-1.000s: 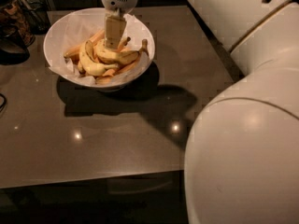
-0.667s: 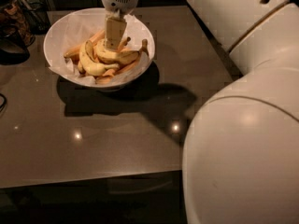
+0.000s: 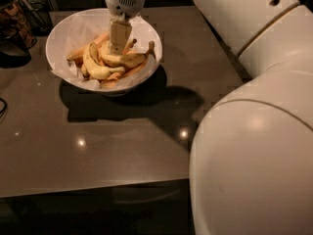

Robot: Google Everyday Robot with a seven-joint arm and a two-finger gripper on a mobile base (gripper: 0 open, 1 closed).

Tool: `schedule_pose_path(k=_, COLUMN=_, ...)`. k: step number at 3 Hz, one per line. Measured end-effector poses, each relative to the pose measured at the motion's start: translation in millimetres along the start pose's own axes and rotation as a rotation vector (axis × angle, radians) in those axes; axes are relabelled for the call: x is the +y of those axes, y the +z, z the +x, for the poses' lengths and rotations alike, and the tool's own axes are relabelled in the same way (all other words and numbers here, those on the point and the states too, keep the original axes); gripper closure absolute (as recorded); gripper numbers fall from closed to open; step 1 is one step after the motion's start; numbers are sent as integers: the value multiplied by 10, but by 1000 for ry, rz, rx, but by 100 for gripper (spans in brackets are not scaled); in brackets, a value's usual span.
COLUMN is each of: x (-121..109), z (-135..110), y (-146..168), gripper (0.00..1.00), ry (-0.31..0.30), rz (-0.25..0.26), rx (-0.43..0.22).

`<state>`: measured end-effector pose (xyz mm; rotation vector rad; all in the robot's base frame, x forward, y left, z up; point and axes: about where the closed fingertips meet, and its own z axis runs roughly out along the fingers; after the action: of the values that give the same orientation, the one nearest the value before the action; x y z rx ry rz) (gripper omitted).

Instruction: Pick banana from white bowl

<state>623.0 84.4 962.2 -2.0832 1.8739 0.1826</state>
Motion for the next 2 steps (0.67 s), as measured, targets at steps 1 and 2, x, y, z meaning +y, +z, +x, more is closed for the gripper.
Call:
schedule_pose_path(k=1, x=55, z=-16, y=80, gripper=51, ry=1, rz=-26, rx=-12)
schedule_pose_path(k=2, x=100, z=-22, y=152, gripper=51, ry=4, rz=-50, rx=-23)
